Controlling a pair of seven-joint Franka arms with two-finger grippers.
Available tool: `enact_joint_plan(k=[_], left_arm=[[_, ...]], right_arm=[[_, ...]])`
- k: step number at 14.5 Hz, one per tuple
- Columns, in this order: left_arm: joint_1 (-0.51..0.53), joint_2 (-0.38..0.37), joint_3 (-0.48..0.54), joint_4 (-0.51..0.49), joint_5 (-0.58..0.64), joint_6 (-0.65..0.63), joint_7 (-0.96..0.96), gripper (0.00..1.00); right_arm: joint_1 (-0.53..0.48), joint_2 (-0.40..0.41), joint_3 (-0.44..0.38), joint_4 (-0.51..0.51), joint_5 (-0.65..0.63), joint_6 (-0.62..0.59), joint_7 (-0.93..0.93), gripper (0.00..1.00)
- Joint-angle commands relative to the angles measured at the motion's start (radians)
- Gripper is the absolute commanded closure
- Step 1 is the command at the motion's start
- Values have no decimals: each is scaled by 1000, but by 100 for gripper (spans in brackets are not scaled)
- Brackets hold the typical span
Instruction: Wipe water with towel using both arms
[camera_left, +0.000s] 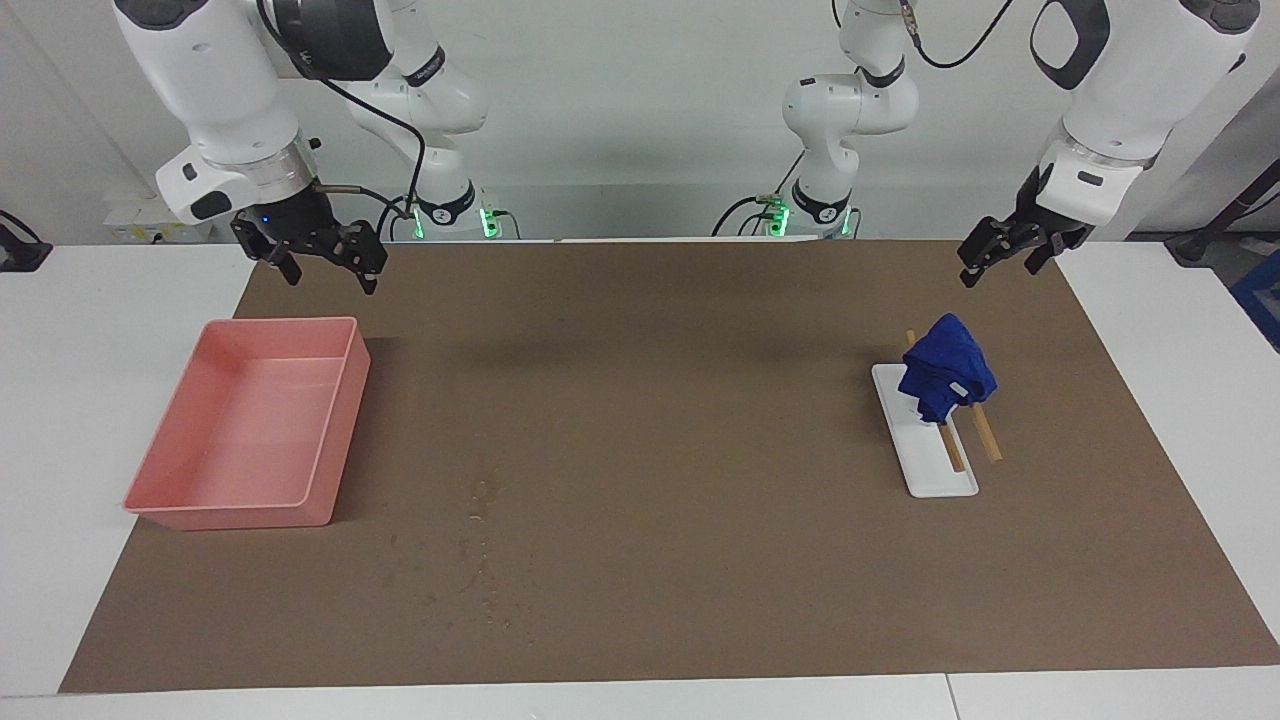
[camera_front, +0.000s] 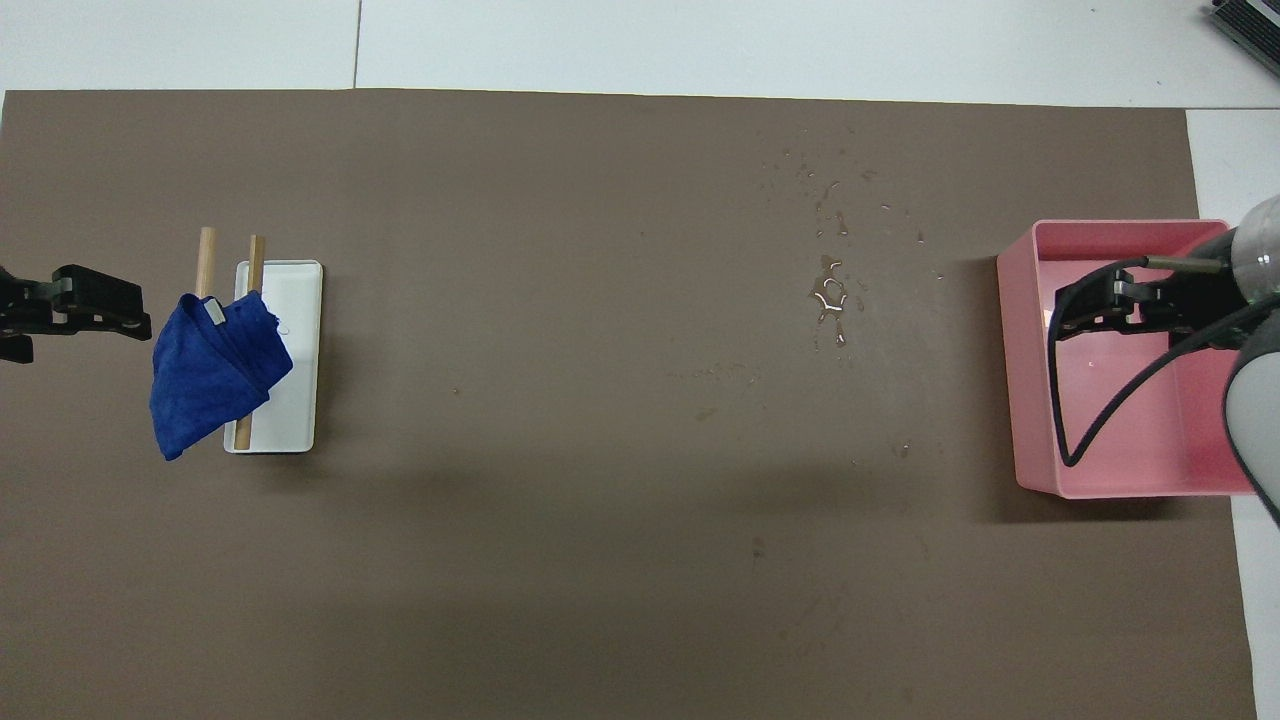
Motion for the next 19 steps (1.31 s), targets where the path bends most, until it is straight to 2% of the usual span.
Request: enact_joint_plan(k=[1,12,14,16,19], left_arm=[[-10,-25,8,-29,-10,7,6,0],[-4,-30,10,-44,-10,26,-56,0],[11,-60,17,-113,-10,93,-132,0],[23,-97,17,-200,2,139,-103,0],[33,-162,19,-375,13,324,-15,0]], right_arm=[[-16,-17,11,-21,-6,16,-21,0],[-5,-17,19,-2,-4,-19,-26,0],[-5,-11,19,19,-3,-33,-26,0],[-5,-12,20,16,0,-38,-27,0],[-8,-14,19,12,14,-35,-30,0]])
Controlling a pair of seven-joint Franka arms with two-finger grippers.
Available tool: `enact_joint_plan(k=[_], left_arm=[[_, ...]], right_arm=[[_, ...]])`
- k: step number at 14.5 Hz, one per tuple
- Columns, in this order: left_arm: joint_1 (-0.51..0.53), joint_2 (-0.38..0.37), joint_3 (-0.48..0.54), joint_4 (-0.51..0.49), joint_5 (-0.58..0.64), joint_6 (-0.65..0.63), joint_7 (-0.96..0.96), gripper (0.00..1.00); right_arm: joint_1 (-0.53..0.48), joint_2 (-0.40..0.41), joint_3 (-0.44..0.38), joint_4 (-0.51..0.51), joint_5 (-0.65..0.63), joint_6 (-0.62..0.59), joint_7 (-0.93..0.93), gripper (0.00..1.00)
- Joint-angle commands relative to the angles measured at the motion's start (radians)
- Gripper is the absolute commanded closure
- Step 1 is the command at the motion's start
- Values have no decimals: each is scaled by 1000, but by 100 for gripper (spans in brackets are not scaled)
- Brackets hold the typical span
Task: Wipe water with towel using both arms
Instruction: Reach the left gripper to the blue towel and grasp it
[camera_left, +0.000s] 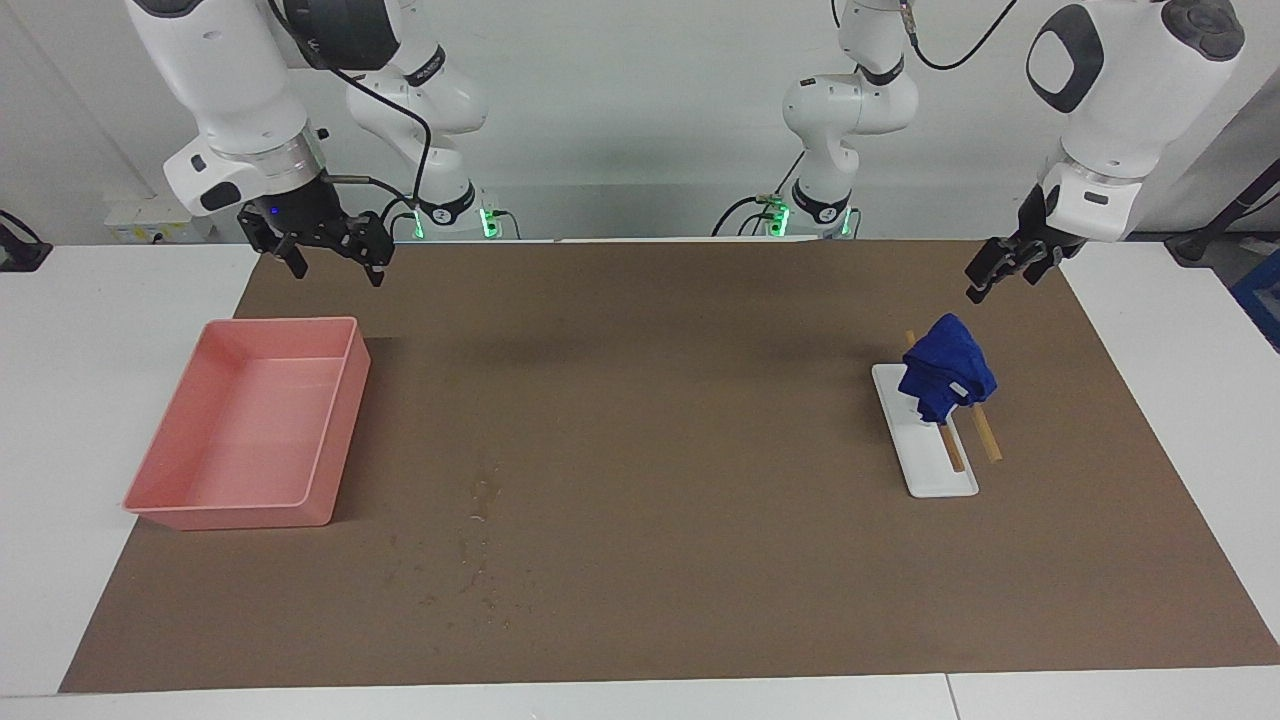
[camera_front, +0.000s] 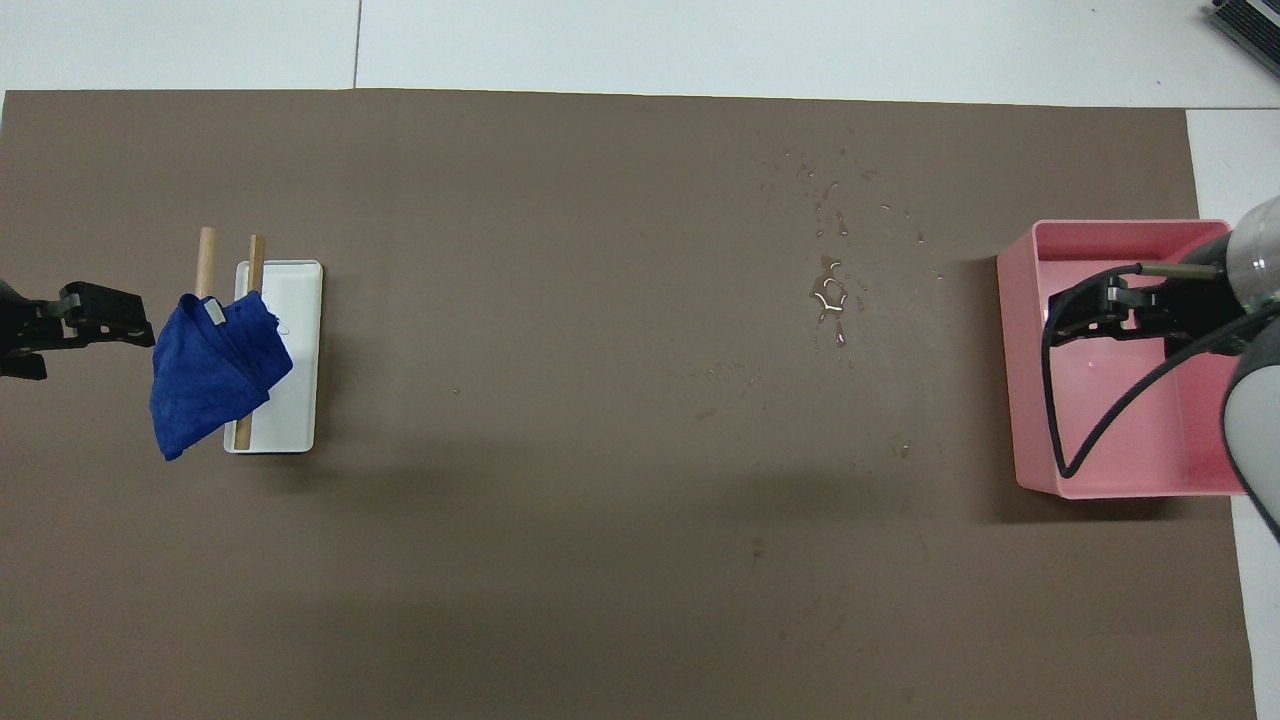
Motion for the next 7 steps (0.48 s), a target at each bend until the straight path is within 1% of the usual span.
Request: enact_joint_plan(k=[1,3,4,5,7], left_arm=[[19,-88,-4,-200,10,168,40,0],[21,-70,-5,-222,32,210,45,0],[27,-47,-5,-223,48,216,72,0],[32,-30,-5,-223,52,224,106,0],[32,-6,-7,-223,52,263,112,0]], right_arm=[[-11,-8,4,-4,11,-15,-29,0],[-17,-11,4,-7,11,-15,-24,0],[-19,-11,4,-7,11,-15,-27,0],[-19,-11,2,-7,11,-16,-27,0],[-19,-11,2,-7,11,-18,-26,0]])
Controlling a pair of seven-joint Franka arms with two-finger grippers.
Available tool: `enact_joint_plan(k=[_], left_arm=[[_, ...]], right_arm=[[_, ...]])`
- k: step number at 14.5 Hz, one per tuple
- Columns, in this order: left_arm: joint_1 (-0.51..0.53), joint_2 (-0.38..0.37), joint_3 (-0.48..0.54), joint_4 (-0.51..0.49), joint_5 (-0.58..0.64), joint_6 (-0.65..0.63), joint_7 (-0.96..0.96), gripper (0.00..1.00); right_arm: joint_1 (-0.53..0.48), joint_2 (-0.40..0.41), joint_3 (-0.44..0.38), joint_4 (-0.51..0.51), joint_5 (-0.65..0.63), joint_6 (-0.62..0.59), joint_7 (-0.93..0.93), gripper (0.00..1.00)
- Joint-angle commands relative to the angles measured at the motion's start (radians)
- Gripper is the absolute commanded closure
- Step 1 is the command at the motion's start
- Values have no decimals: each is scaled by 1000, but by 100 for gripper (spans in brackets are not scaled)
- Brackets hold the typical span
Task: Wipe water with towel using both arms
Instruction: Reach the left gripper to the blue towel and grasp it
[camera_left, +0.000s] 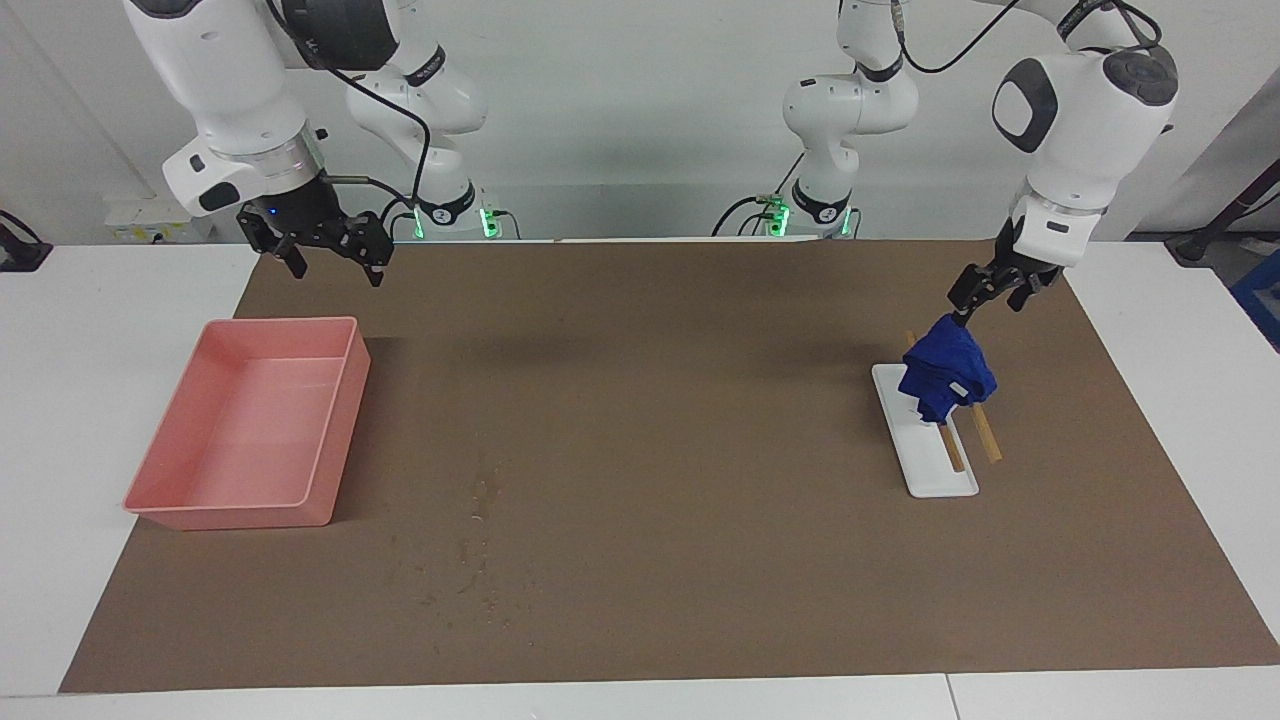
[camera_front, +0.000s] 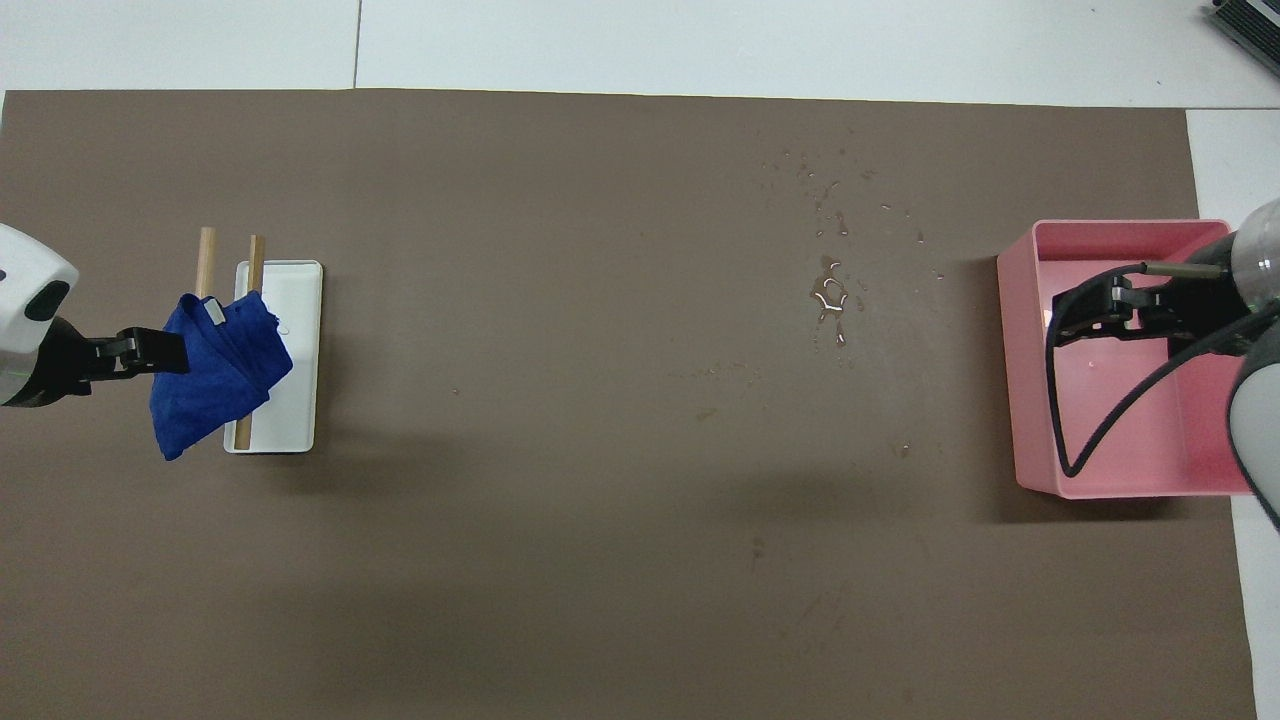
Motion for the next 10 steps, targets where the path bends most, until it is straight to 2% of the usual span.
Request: enact_joint_plan(k=[1,5,10], left_arm=[[9,29,-7,-14,22,62,30,0],[3,47,-9,-99,22,187,36,0],[-1,69,-9,-101,22,198,41,0]], right_arm=[[-15,-11,5,-6,11,-16,-27,0],[-13,-12,6,-6,11,-17,-27,0],[-13,-17,5,-16,11,-16,-9,0]])
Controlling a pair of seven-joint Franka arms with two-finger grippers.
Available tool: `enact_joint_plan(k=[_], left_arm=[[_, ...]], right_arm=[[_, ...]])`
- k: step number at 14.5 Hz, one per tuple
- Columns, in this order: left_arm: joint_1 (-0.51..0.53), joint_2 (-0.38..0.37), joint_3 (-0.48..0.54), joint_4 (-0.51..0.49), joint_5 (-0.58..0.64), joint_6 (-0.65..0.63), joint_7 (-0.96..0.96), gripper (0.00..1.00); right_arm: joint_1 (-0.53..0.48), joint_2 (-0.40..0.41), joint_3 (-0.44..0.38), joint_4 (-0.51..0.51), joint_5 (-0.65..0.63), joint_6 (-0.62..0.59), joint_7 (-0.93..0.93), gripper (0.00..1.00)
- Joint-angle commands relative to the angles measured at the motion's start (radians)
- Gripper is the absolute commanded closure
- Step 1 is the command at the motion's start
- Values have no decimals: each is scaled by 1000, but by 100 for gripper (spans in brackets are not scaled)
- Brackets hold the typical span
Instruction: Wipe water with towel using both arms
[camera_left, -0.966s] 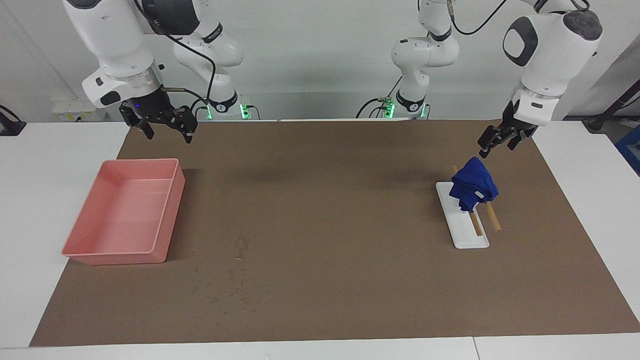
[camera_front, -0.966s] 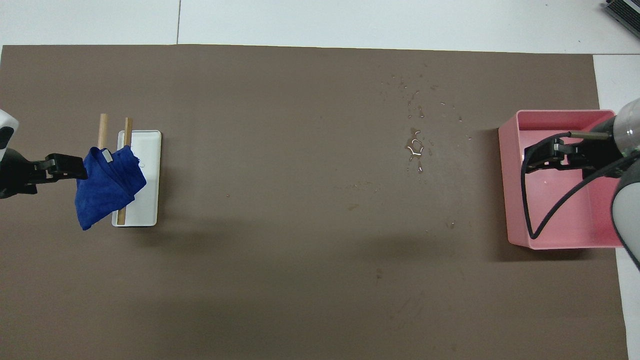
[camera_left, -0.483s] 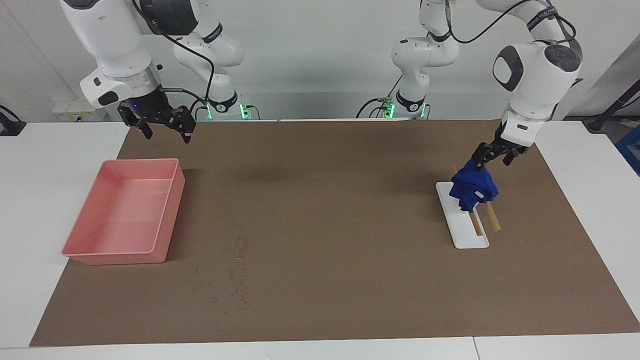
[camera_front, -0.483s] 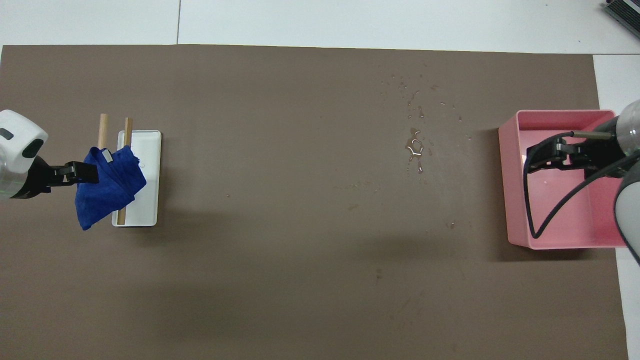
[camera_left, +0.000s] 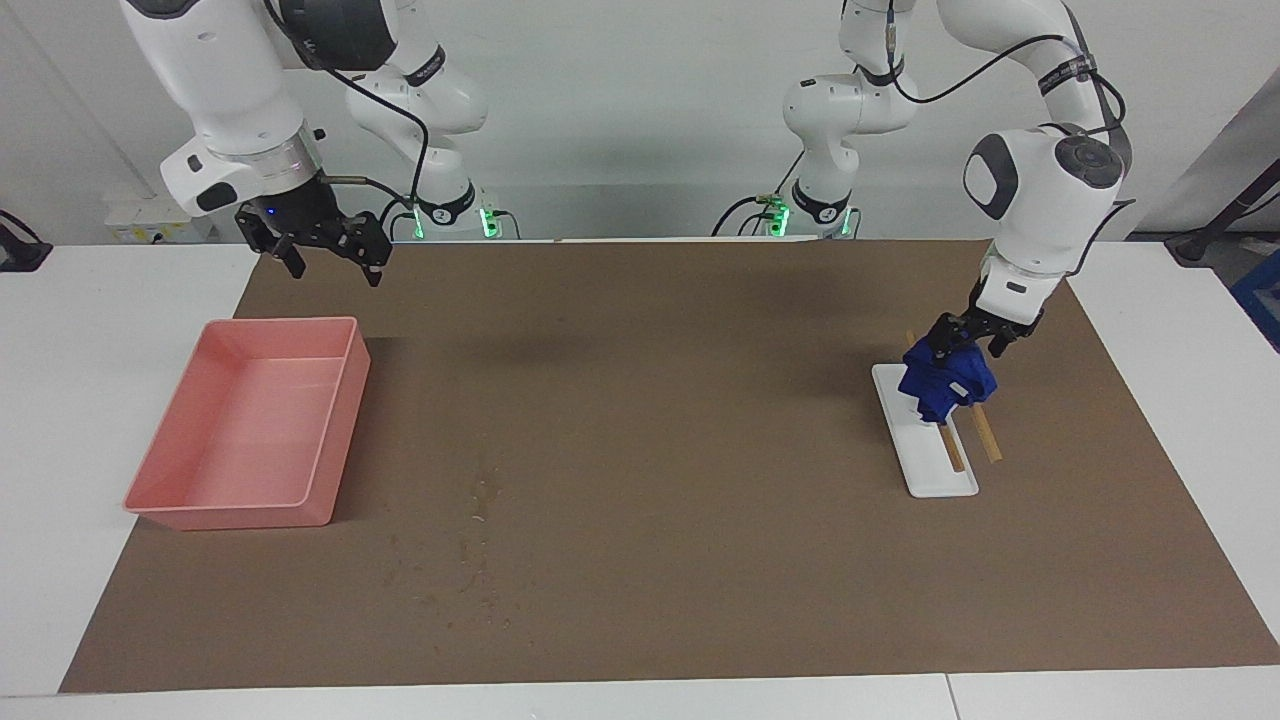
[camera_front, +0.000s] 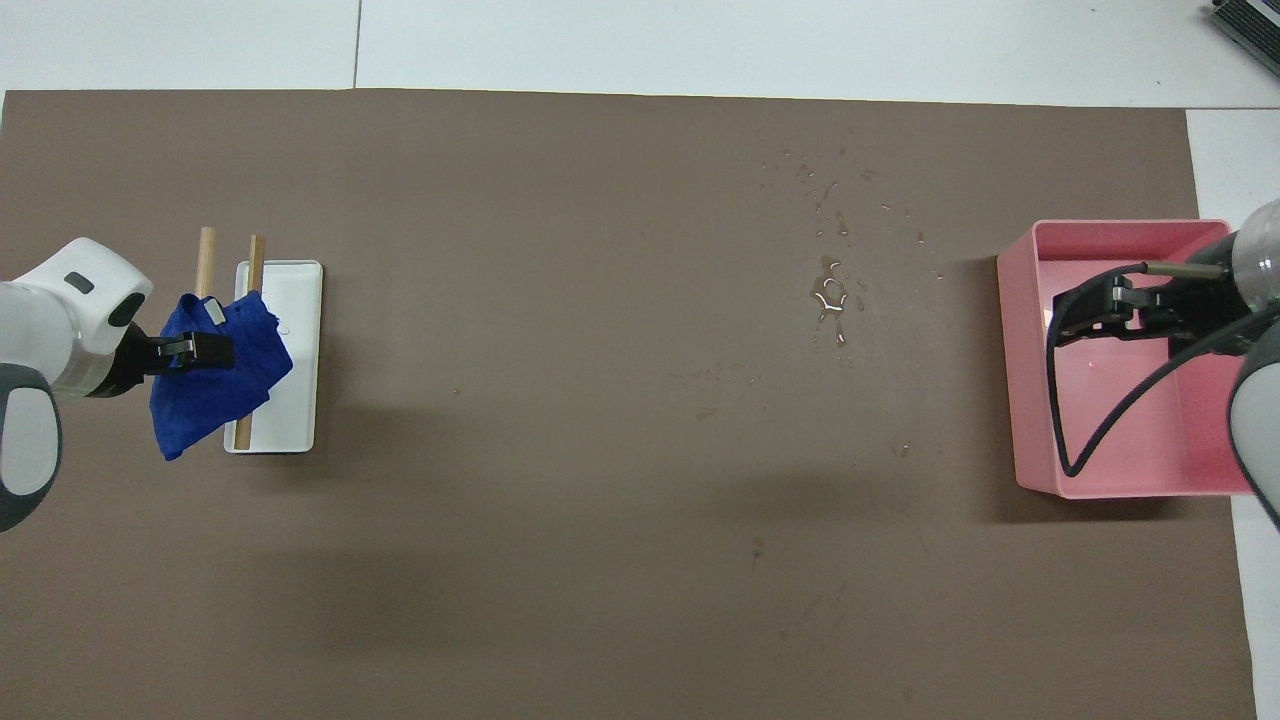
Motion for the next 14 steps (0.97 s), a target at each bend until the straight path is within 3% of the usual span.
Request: enact_joint_plan(k=[1,2,5,7,8,10,14], left_arm=[[-3,-4,1,-15,21,22,5,0],[-3,-4,1,-15,21,17,-4,9],[-1,-4,1,-15,21,8,-21,49],[0,-6,1,-11,21,-15,-23,86],[-1,-4,1,-5,19,-29,-23,100],[-4,-1,3,15,19,-62,-30,100],[-7,40,1,158,21,-216,-73,100]], right_arm=[[-13,-17,5,-17,11,-15,-12,0],[-13,-17,5,-18,11,-14,-9,0],[-13,-18,5,-21,11,-11,-9,0],[-13,-20,5,-28,11,-9,-9,0],[-15,-24,5,-34,11,-8,-9,0],[-15,-27,3,-40,11,-6,-9,0],[-15,-27,3,-43,11,-6,-9,0]])
